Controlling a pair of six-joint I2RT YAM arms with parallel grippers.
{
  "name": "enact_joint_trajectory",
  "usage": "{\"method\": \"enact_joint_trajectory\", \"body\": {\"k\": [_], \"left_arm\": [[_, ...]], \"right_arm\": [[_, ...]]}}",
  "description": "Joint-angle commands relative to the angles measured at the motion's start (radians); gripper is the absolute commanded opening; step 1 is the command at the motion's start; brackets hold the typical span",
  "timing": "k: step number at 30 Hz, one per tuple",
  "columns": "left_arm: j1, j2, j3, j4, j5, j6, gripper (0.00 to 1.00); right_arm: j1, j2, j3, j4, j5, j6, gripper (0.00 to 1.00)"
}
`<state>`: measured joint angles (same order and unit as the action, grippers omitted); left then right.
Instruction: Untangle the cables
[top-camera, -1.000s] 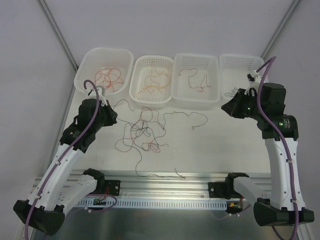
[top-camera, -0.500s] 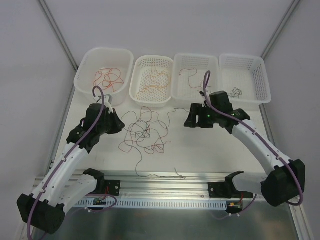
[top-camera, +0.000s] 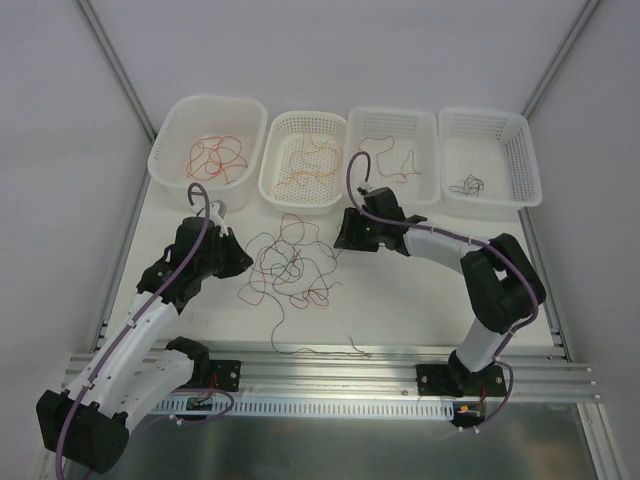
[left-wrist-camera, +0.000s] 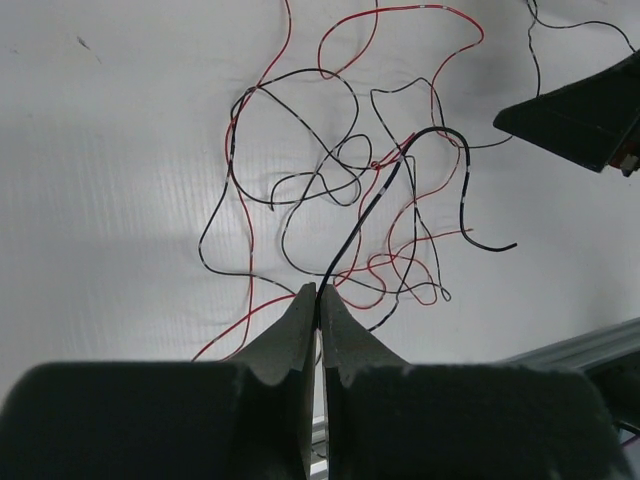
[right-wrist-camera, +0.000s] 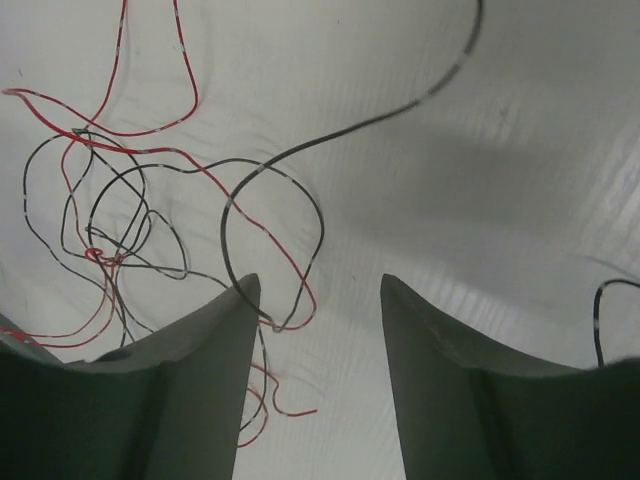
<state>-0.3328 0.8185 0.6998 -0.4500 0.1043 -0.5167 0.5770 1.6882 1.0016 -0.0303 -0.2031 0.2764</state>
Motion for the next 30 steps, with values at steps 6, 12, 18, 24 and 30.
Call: {"method": "enact_joint_trajectory", "body": {"k": [6,12,18,24,30], "left_arm": [[0.001,-0.024,-0.031,0.040,0.035,-0.019,0.09],[0.001,-0.022,-0.023,0.040,0.066,-0.006,0.48],[-0.017,0.011,0.052,0.045,0.152,0.010,0.83],[-0.168,0.108,0.197,0.074,0.134,0.050,0.99],[-0.321,0.194,0.279,0.190,0.077,0.142,0.99]], "right_arm": [[0.018,-0.051,0.048,0.060,0.120,-0.008,0.04],[0.018,-0.269,0.192,-0.304,0.312,-0.173,0.01],[0.035,-0.358,0.512,-0.678,0.295,-0.313,0.01],[0.078,-0.433,0.594,-0.747,0.249,-0.329,0.01],[0.103,-0.496,0.626,-0.758,0.263,-0.332,0.01]]}}
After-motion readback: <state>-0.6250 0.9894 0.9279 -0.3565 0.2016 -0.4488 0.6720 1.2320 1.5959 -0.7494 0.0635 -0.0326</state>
